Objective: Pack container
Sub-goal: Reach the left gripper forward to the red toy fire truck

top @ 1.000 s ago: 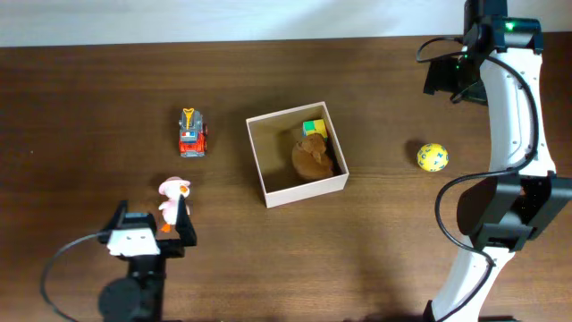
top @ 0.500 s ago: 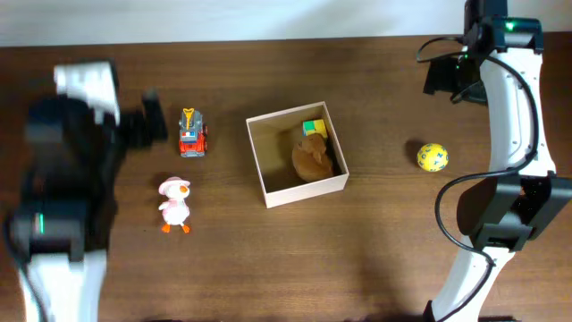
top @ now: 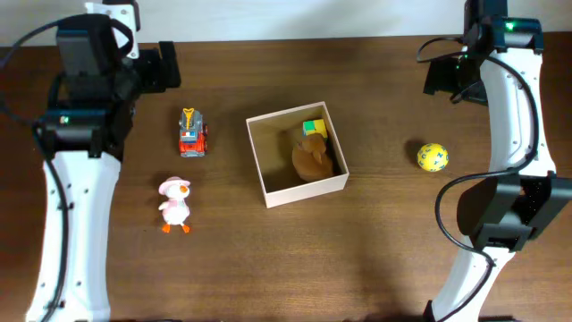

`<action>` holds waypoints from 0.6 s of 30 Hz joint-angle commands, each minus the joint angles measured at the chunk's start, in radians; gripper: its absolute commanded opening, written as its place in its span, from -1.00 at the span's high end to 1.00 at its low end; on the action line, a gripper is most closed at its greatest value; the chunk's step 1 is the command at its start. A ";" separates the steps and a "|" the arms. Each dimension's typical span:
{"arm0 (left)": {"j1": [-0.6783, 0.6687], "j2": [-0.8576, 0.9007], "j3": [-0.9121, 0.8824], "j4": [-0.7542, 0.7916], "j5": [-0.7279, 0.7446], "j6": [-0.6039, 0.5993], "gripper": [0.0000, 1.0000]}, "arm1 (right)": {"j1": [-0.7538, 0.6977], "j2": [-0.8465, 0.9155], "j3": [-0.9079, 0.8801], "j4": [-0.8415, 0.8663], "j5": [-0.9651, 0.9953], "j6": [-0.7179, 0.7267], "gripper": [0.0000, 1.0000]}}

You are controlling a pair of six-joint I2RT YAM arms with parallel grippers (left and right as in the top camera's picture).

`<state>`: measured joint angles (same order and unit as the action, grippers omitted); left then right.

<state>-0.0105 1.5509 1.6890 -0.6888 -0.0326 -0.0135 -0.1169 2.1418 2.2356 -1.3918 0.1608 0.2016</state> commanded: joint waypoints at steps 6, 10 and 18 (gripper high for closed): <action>0.004 0.188 0.022 0.000 0.019 0.029 -0.91 | 0.003 -0.015 0.013 0.000 0.016 -0.003 -0.98; 0.004 0.280 0.022 -0.001 0.019 0.029 -0.55 | 0.003 -0.015 0.013 0.000 0.016 -0.003 -0.98; 0.004 0.416 0.022 0.000 0.019 0.029 -0.39 | 0.003 -0.015 0.013 0.000 0.016 -0.003 -0.97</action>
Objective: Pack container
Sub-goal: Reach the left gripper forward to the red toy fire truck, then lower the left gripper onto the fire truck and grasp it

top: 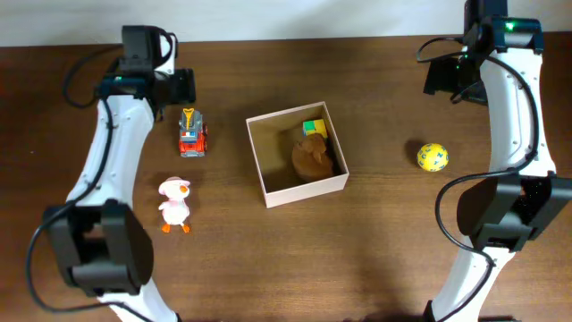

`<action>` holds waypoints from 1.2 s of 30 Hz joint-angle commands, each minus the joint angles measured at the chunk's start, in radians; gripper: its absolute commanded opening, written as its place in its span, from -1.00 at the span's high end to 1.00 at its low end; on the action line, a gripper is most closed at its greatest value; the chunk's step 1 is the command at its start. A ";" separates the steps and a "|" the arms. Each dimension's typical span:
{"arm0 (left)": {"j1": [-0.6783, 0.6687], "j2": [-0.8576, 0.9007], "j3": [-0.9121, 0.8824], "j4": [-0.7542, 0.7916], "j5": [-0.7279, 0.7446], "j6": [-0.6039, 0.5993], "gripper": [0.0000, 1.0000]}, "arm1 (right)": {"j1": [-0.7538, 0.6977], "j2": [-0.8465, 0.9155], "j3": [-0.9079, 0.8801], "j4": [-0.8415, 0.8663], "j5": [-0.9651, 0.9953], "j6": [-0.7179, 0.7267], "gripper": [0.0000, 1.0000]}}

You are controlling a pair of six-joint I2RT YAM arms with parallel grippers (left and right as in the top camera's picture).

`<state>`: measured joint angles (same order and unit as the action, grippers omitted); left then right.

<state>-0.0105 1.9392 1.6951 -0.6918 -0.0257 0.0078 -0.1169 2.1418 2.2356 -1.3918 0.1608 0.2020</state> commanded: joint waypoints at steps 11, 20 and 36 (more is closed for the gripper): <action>0.004 0.111 0.013 -0.008 0.039 0.008 -0.66 | 0.003 -0.015 0.013 0.000 0.016 -0.003 -0.98; 0.004 0.146 0.005 -0.050 0.039 0.008 -0.66 | 0.003 -0.015 0.013 0.000 0.016 -0.003 -0.97; -0.010 0.253 0.005 -0.067 0.050 0.005 -0.74 | 0.003 -0.015 0.013 0.000 0.016 -0.003 -0.98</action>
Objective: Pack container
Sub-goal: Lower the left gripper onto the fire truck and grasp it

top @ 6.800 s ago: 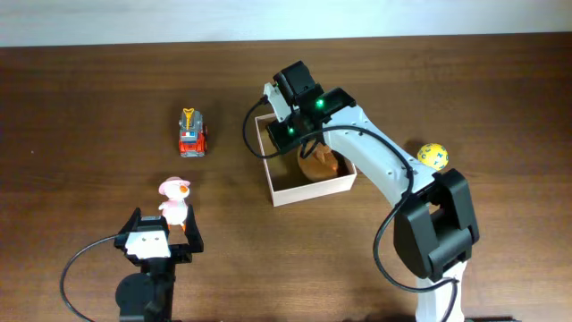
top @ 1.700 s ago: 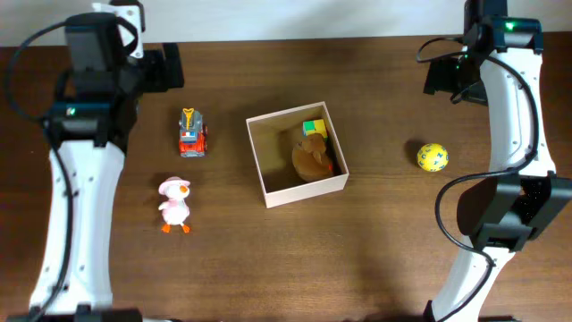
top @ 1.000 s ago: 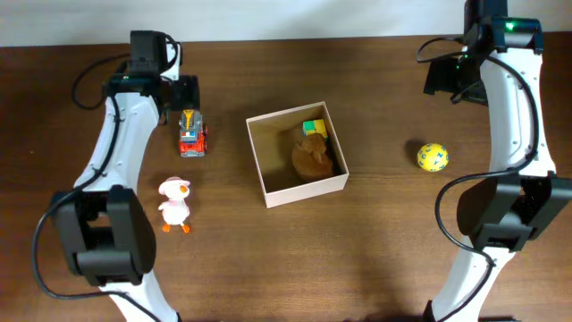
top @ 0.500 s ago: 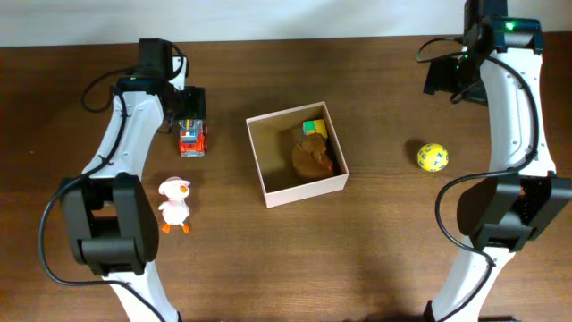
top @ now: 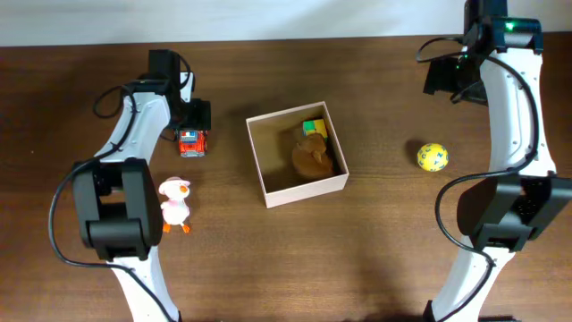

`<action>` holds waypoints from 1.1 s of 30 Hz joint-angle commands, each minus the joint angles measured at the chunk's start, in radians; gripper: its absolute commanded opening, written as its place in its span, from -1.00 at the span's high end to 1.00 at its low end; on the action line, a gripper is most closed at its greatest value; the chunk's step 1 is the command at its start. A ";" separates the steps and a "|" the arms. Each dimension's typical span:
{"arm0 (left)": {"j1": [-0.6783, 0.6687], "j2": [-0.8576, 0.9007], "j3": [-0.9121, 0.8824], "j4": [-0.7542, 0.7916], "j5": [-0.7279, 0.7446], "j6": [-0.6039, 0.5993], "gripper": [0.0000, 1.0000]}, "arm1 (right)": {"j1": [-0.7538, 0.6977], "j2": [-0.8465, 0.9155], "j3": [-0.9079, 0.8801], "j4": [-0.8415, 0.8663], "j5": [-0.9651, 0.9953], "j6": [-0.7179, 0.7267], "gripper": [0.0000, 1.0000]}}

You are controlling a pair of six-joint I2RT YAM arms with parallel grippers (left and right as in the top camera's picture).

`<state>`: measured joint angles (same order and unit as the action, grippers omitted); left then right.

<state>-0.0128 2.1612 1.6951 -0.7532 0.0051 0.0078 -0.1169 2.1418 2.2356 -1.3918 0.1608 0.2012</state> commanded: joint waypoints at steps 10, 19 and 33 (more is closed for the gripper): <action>-0.020 0.055 0.005 -0.022 0.019 0.005 -0.74 | 0.003 -0.015 0.013 0.000 0.016 -0.003 -0.98; -0.020 0.055 0.005 -0.041 0.018 0.005 -0.74 | 0.003 -0.015 0.013 0.000 0.016 -0.003 -0.98; -0.020 0.068 0.005 -0.044 0.018 0.005 -0.62 | 0.003 -0.015 0.013 0.000 0.016 -0.003 -0.98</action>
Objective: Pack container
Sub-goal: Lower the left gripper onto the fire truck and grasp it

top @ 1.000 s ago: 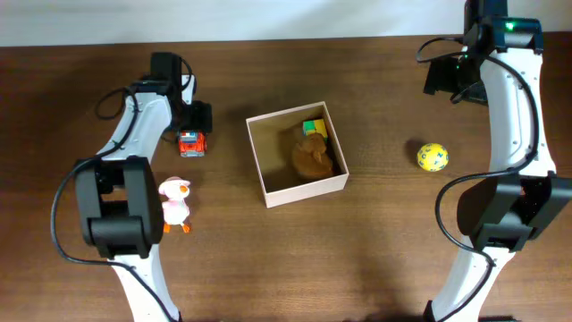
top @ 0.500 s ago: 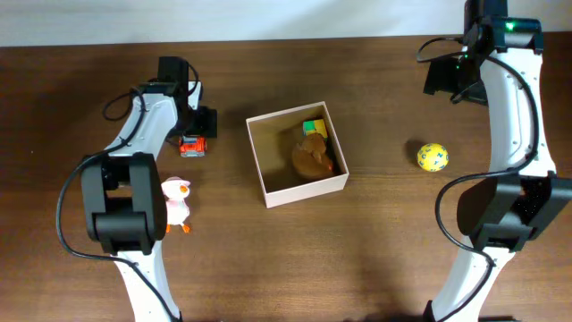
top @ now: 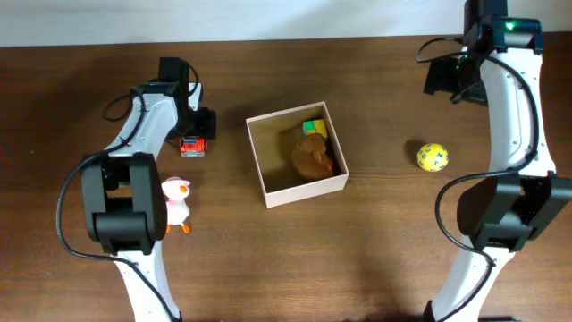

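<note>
An open beige box [top: 257, 163] stands mid-table, holding a brown toy [top: 311, 157] and a yellow-green block [top: 314, 128]. Left of it lies a red toy truck [top: 192, 148], its far half hidden under my left gripper [top: 199, 127], which sits right over it. Whether those fingers are open or shut on the truck does not show. A white duck [top: 174, 201] stands nearer the front, below the truck. A yellow ball [top: 433, 157] lies right of the box. My right gripper [top: 443, 79] hangs at the far right corner, well behind the ball, its fingers unclear.
The left arm [top: 143, 107] curves from its base at the front left, passing close beside the duck. The right arm [top: 514, 98] runs along the table's right edge. A pale wall borders the far edge.
My left gripper has shifted slightly nearer and to the right, covering more of the red truck. The truck, duck, ball, box and right arm are where they were.
My left gripper first hung at the far left, away from the truck. Then it stood just behind the truck, then over its far end, and now covers its far half. The right arm and all the toys have kept their places.
</note>
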`<action>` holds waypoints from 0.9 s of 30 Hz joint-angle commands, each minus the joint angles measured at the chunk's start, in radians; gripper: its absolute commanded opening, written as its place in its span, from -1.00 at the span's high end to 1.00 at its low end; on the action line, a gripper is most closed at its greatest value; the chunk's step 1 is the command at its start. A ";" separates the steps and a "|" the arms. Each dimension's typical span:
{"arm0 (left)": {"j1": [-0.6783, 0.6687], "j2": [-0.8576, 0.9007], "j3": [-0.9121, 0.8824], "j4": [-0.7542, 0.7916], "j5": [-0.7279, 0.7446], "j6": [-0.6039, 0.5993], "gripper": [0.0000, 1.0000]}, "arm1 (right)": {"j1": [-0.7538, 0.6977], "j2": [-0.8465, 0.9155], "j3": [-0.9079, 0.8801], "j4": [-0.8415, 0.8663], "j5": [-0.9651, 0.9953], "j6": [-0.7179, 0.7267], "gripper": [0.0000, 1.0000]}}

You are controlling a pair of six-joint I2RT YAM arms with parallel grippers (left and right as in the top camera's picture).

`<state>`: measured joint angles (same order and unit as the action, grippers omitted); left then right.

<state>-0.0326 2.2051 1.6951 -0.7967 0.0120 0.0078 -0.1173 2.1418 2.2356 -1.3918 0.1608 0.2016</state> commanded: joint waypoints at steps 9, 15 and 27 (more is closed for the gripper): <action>0.000 0.058 0.004 -0.005 0.011 0.005 -0.67 | 0.004 -0.015 0.013 0.000 0.016 -0.003 -0.98; 0.000 0.063 0.005 -0.005 0.011 0.005 -0.67 | 0.004 -0.015 0.013 0.000 0.016 -0.003 -0.98; 0.001 0.063 0.018 -0.010 0.011 0.005 -0.39 | 0.004 -0.015 0.013 0.000 0.016 -0.003 -0.98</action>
<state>-0.0311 2.2463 1.6955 -0.8013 0.0109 0.0078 -0.1169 2.1418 2.2356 -1.3914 0.1608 0.2016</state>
